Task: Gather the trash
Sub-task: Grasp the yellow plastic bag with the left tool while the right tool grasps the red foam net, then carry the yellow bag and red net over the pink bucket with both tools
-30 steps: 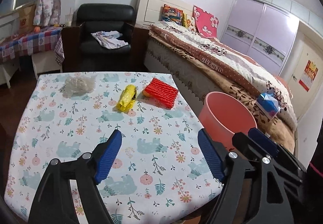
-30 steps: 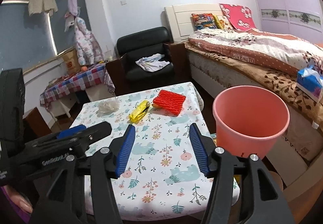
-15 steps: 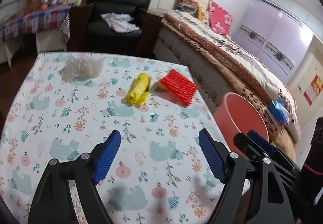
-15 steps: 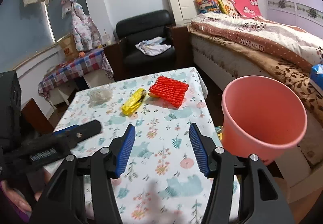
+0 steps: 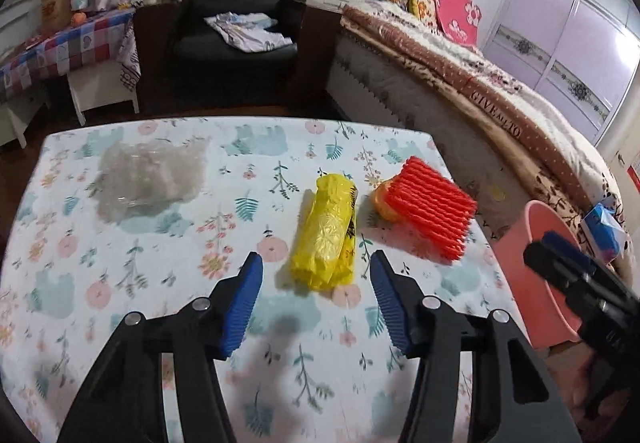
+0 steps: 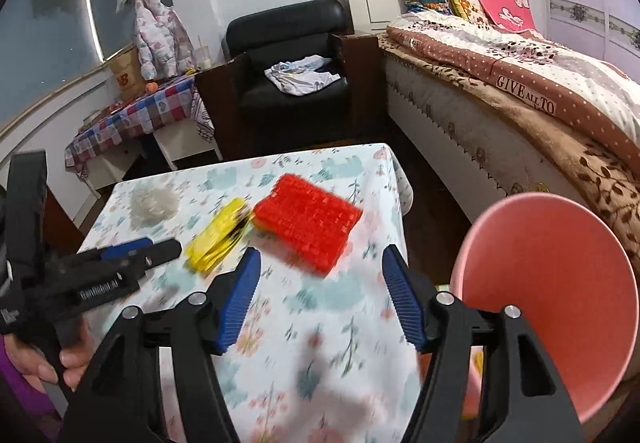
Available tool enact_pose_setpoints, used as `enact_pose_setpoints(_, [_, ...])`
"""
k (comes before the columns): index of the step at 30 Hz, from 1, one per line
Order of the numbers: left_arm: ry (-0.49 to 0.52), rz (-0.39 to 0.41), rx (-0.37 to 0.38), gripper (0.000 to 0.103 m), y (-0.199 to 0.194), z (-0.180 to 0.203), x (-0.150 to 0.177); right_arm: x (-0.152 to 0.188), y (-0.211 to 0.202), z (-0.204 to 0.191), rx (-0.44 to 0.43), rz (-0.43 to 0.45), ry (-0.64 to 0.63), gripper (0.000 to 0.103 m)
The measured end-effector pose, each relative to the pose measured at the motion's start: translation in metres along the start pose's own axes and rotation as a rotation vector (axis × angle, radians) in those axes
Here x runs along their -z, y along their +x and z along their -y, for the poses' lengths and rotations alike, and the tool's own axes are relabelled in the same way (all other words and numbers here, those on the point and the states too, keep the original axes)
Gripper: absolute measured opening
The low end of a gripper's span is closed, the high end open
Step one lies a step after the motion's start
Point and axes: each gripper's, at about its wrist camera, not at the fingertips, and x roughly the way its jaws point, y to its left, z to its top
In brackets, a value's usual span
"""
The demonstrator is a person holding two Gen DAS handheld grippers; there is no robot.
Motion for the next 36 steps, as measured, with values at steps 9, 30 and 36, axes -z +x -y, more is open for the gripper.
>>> enact_pose_setpoints(9, [-0.003,-0.069,-0.034,0.028,0.045,-0.007,-0.006,-0.037,0.056,0.008,-0.018,-0.047,0.035,0.066])
enact_pose_setpoints(30, [-0.049,-0.001,0.027,0.010,-0.004,-0.023,0.012,-0.009,0.070,-0.001,-0.094,-0.156,0.069,0.011])
enact_pose_setpoints(36, [-0.050,0.020,0.038,0.010,-0.024,-0.019,0.018,0.000,0.030,-0.015,-0.108,-0.085,0.041,0.009])
